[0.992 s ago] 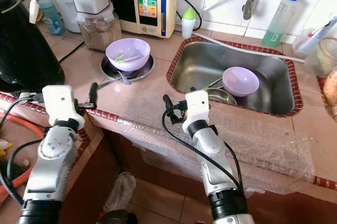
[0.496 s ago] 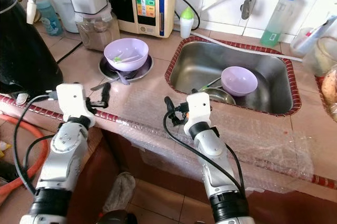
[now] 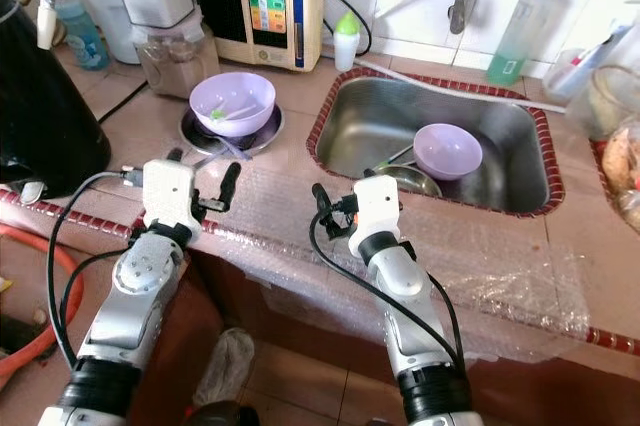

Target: Kitchen organization

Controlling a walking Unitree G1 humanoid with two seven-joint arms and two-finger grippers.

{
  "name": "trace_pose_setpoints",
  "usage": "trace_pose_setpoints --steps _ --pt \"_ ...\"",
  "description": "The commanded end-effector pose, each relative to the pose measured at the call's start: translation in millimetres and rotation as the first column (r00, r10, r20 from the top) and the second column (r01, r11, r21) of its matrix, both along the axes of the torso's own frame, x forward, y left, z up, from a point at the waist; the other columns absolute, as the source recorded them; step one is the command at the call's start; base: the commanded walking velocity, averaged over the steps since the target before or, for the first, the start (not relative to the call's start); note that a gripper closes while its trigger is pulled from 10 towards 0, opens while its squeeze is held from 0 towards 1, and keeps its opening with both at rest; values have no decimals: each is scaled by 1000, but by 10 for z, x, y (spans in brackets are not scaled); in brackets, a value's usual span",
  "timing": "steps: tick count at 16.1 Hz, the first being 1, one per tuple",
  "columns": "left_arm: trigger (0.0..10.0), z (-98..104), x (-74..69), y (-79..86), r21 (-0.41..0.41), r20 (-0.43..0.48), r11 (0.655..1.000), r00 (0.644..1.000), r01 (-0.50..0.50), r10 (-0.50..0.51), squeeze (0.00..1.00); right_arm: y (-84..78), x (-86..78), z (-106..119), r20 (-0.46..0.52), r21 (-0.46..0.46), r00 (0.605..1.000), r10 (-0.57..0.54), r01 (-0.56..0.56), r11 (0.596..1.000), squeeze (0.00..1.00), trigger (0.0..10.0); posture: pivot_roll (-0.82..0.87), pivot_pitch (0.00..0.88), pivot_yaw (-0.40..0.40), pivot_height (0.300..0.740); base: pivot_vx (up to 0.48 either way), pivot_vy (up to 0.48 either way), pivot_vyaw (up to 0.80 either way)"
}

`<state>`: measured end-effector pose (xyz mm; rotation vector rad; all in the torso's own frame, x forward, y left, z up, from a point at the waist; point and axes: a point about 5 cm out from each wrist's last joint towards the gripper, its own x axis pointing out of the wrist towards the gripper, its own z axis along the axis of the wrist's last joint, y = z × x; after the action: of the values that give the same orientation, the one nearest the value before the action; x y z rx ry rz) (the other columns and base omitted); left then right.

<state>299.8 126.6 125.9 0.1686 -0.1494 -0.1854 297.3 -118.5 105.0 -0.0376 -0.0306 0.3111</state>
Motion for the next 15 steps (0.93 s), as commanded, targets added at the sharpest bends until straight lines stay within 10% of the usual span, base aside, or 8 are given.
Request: trace_pose_setpoints --steps 1,15 --pt "10000 -4 -33 -24 47 22 999 1000 19 -20 0 10 -2 35 16 -6 1000 3 -3 1000 0 10000 -1 0 40 740 0 0 0" --pt "10000 366 228 41 15 145 1000 989 -26 23 0 -171 -174 57 6 -19 999 -37 37 999 0 10000 -64 50 36 740 0 0 0"
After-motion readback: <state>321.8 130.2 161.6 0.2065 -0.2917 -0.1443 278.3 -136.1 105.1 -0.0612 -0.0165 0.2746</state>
